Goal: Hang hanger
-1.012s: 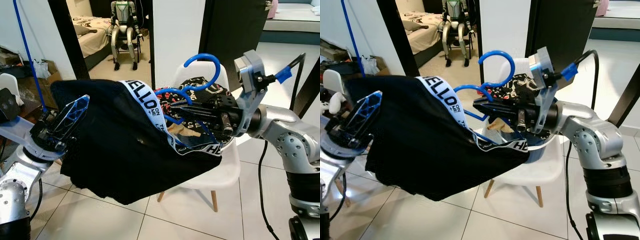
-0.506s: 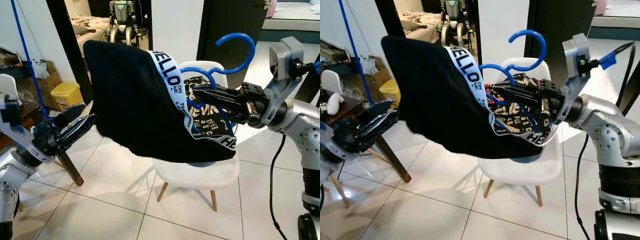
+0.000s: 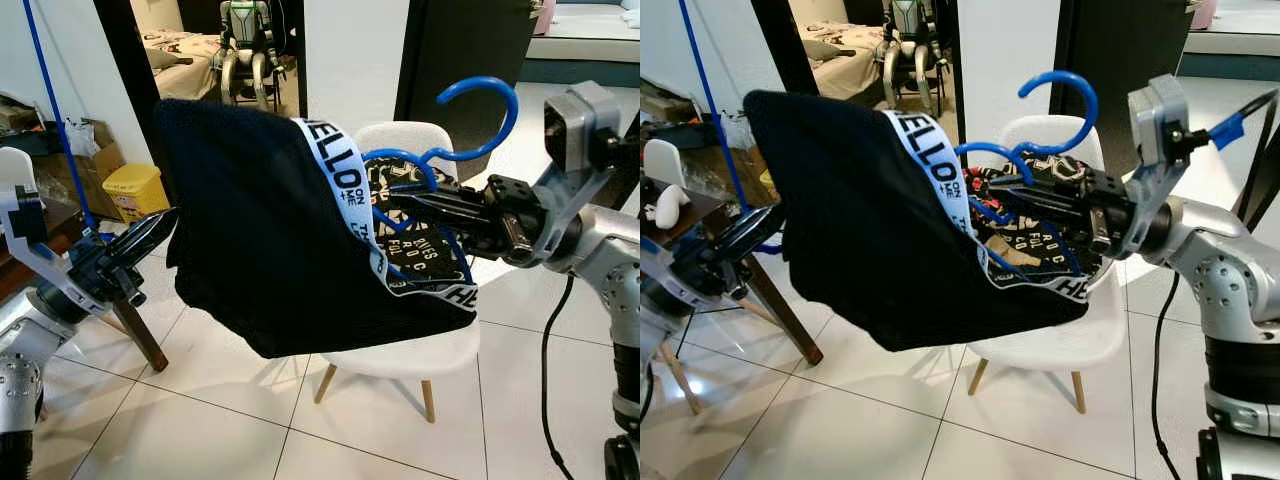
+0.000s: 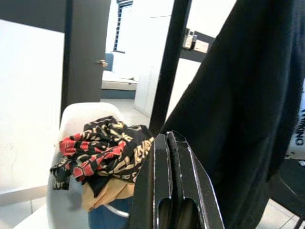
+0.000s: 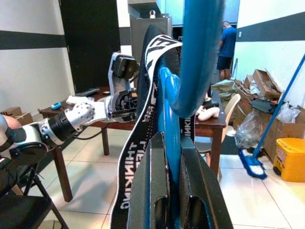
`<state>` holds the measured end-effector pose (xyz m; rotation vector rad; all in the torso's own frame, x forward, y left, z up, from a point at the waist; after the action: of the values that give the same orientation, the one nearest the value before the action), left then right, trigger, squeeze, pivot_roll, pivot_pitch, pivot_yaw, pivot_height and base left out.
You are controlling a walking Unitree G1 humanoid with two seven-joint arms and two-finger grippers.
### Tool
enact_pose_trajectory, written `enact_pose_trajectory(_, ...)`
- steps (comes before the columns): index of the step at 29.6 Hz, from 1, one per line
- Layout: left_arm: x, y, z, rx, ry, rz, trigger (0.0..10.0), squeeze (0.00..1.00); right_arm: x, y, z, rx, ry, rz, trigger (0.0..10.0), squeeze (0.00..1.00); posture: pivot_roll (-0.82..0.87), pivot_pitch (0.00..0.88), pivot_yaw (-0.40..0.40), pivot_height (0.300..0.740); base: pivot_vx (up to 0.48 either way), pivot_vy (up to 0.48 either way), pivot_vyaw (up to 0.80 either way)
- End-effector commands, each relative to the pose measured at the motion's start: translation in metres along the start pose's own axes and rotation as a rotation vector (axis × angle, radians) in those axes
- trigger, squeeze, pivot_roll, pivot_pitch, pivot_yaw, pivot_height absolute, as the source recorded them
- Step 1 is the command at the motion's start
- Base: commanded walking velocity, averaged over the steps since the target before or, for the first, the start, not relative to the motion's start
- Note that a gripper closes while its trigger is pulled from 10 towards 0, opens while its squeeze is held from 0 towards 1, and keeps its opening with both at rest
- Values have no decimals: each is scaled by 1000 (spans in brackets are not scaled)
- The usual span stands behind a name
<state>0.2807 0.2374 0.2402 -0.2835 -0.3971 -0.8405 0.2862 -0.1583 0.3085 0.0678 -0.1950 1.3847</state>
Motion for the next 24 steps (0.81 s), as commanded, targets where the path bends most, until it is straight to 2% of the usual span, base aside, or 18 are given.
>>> enact_pose_trajectory(1, 2, -2, -1, -8, -11, -28, 0, 0, 2, 6, 3, -16, -1, 26, 0, 0, -53, 0, 32, 740, 0, 0, 0)
enact_pose_trajectory(6, 2, -3, -1, -15, -17, -38, 0, 0, 3, 7, 2, -14, 4, 35, 0, 0, -54, 0, 34, 740, 0, 0, 0)
enact_pose_trajectory(7, 1, -4, 3, -32, -40, -48, 10000, 1000, 3, 7, 1, -13, 9, 35, 0, 0, -55, 0, 35, 740, 0, 0, 0)
enact_pose_trajectory(14, -5, -8, 23, -37, -113, -101, 10000, 1000, 2, 8, -2, -10, 22, 42, 0, 0, -53, 0, 34, 740, 0, 0, 0)
enact_pose_trajectory(21, -4, -9, 27, -30, -135, -117, 10000, 1000, 5, 14, -3, 3, 25, 85, 0, 0, -52, 0, 33, 740, 0, 0, 0)
enact_pose_trajectory(24, -4, -18, 27, -49, -137, -178, 10000, 1000, 6, 16, -3, 6, 23, 100, 0, 0, -55, 0, 32, 740, 0, 0, 0)
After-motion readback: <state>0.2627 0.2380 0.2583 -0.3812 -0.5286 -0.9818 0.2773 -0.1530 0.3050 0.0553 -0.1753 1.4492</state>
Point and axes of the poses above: a point about 5 cm out from each wrist's last joint towards the gripper, its own x axis pointing out of the wrist towards the gripper, its own z axis along the axis of the wrist's last joint, y = z × x, the point moved 2 cm from there along x, pointing out of the wrist towards the gripper
